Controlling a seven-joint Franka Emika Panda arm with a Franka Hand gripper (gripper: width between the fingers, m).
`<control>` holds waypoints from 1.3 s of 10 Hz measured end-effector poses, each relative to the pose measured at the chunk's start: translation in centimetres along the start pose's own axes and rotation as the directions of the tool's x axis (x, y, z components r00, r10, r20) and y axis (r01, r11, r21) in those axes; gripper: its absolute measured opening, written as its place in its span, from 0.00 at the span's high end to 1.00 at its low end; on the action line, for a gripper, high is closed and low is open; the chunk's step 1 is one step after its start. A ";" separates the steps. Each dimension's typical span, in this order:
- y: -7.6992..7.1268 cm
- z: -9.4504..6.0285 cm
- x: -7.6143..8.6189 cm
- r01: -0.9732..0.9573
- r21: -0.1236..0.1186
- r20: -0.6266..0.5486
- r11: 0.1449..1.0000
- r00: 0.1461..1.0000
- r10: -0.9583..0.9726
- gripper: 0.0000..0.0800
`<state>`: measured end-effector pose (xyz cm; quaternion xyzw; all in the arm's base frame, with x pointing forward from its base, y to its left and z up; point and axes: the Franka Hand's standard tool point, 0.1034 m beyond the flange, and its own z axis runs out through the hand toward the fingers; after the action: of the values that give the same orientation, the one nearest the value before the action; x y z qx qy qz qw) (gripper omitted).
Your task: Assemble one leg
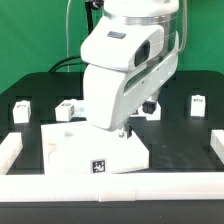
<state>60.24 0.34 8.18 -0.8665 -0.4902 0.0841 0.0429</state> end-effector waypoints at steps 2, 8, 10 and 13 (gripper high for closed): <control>0.0 0.1 0.0 0.013 0.013 0.008 1.000 1.000 -0.013 0.19; 0.1 0.2 -0.2 0.032 0.005 -0.001 0.999 0.999 -0.032 0.19; -1.1 0.9 -3.7 0.149 -0.045 -0.081 0.988 0.985 -0.152 0.19; -2.7 3.3 -8.8 0.314 -0.144 -0.124 0.939 0.935 -0.331 0.19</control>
Offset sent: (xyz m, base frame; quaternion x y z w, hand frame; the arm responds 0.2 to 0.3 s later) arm 0.0000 0.0000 0.0000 0.0000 0.0000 0.0000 1.0000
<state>52.89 -5.78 6.25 -0.7790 -0.6256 -0.0181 0.0391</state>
